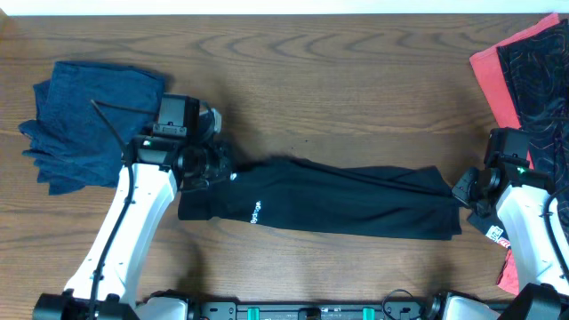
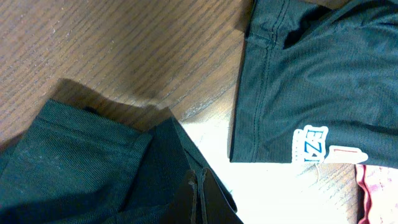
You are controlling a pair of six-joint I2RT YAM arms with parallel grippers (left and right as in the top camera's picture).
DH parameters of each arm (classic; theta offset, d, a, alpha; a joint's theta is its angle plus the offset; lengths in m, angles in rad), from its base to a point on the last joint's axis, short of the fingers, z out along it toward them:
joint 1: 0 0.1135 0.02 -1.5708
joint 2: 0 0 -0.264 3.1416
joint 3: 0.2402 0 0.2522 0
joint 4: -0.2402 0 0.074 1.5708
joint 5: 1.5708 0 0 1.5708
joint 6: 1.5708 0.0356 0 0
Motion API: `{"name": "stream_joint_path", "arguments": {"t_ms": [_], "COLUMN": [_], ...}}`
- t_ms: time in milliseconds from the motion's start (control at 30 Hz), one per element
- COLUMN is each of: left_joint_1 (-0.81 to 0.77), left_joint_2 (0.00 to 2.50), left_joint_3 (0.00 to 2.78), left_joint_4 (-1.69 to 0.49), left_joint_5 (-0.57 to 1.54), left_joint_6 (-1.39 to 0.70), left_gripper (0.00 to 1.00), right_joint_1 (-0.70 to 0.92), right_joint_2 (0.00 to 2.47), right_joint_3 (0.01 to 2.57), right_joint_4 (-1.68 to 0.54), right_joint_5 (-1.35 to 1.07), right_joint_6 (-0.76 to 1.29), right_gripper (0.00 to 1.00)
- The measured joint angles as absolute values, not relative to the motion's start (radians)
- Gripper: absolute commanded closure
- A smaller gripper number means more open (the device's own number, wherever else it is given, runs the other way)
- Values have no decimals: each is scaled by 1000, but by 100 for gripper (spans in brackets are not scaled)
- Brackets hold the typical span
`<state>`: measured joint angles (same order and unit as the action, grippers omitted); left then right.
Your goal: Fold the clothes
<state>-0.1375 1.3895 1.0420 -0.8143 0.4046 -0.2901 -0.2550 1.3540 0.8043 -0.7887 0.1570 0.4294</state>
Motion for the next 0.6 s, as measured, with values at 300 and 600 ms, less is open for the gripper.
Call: {"name": "stream_joint_path", "arguments": {"t_ms": [300, 600], "left_joint_1": [-138, -138], "left_joint_2": [1322, 1237], "left_joint_3": [1042, 1042], "left_joint_4": [-975, -1074], "left_joint_5": [377, 352], "left_joint_6": [-287, -282], "left_gripper": [94, 94], "right_joint_1": [-255, -255], "right_joint_2": [1354, 1354], "right_joint_3": [804, 804], "right_joint_4": [-789, -785], "right_joint_5": [157, 157], "right_joint_6": [429, 429], "right_gripper": [99, 99]}}
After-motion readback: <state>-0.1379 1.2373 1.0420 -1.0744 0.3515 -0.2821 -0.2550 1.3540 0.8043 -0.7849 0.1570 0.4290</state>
